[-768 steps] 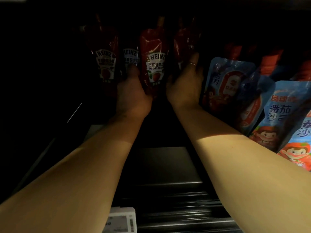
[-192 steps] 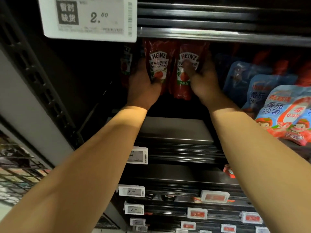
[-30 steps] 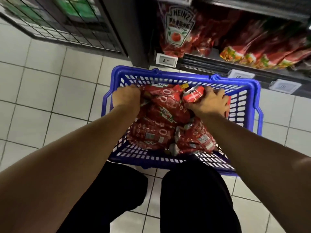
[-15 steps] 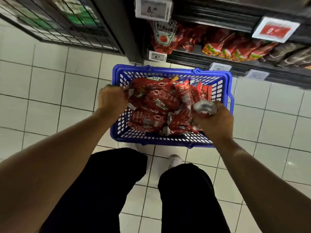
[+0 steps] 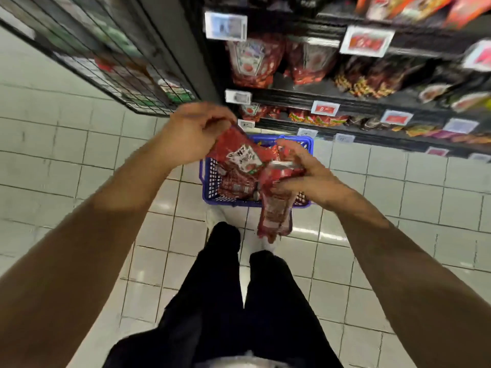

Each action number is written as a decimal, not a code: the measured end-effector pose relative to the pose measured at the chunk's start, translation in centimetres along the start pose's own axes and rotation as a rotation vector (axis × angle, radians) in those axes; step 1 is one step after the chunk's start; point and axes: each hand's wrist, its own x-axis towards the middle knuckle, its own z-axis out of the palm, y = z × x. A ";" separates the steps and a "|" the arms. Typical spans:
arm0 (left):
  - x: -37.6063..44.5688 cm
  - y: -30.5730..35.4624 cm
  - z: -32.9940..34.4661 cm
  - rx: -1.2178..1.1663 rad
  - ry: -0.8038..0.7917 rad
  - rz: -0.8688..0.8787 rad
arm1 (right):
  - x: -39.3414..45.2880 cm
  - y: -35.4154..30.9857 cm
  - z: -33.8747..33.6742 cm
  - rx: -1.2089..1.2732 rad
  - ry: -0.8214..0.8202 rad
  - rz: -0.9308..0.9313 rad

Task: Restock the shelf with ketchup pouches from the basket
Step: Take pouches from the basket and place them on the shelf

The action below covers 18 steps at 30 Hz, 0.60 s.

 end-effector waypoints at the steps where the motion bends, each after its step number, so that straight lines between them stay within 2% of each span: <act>1: -0.4 2.7 -1.6 -0.009 -0.020 0.027 | -1.2 -1.6 0.2 0.037 -0.041 0.016; 4: -1.7 9.8 -5.9 -0.034 -0.059 0.129 | -4.2 -5.2 0.6 0.280 -0.125 0.043; 6: -2.9 13.4 -8.0 -0.151 0.001 0.176 | -5.9 -7.4 1.0 0.415 -0.128 0.007; 9: -4.7 17.0 -9.6 -0.548 0.208 0.124 | -7.3 -10.5 2.3 0.532 -0.065 -0.071; 12: -5.8 18.9 -9.2 -0.731 0.444 0.114 | -8.5 -13.3 4.0 0.662 -0.059 -0.127; 14: -6.1 18.8 -8.6 -0.736 0.446 0.033 | -8.9 -15.1 4.6 0.683 -0.090 -0.149; 16: -6.2 17.8 -8.6 -0.706 0.380 -0.073 | -9.0 -17.0 5.0 0.661 -0.115 -0.162; 18: -5.6 16.5 -9.4 -0.743 0.367 -0.141 | -8.9 -19.0 4.8 0.593 -0.070 -0.113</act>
